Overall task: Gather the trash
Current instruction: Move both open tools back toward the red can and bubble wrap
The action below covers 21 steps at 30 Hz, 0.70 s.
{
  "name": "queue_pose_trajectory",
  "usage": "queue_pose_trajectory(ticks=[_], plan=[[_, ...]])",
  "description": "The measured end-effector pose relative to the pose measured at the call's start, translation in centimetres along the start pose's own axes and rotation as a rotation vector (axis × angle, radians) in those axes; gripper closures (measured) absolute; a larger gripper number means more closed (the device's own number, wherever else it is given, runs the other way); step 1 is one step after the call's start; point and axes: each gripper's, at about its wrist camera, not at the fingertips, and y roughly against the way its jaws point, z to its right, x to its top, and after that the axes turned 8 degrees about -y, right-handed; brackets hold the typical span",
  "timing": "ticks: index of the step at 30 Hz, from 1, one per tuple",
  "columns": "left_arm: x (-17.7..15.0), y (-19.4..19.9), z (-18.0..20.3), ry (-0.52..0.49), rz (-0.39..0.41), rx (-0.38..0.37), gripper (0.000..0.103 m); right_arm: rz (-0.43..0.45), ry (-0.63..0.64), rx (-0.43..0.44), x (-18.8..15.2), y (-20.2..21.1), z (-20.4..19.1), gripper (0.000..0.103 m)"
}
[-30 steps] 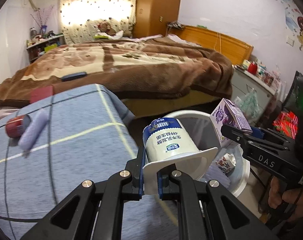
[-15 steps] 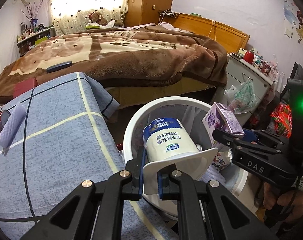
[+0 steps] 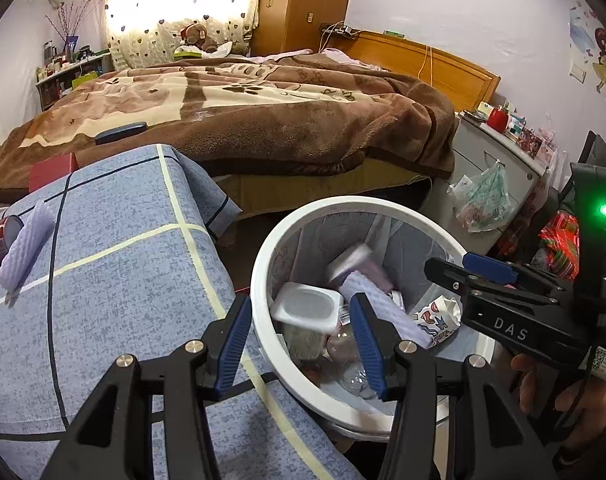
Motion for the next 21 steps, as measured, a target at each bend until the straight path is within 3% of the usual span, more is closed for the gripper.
queue_pose_trajectory(ticks=[21], plan=[[-0.8, 3.1, -2.6, 0.039, 0.05, 0.047, 0.05, 0.046, -0.011, 0.026, -0.1, 1.3, -1.7, 0.044]])
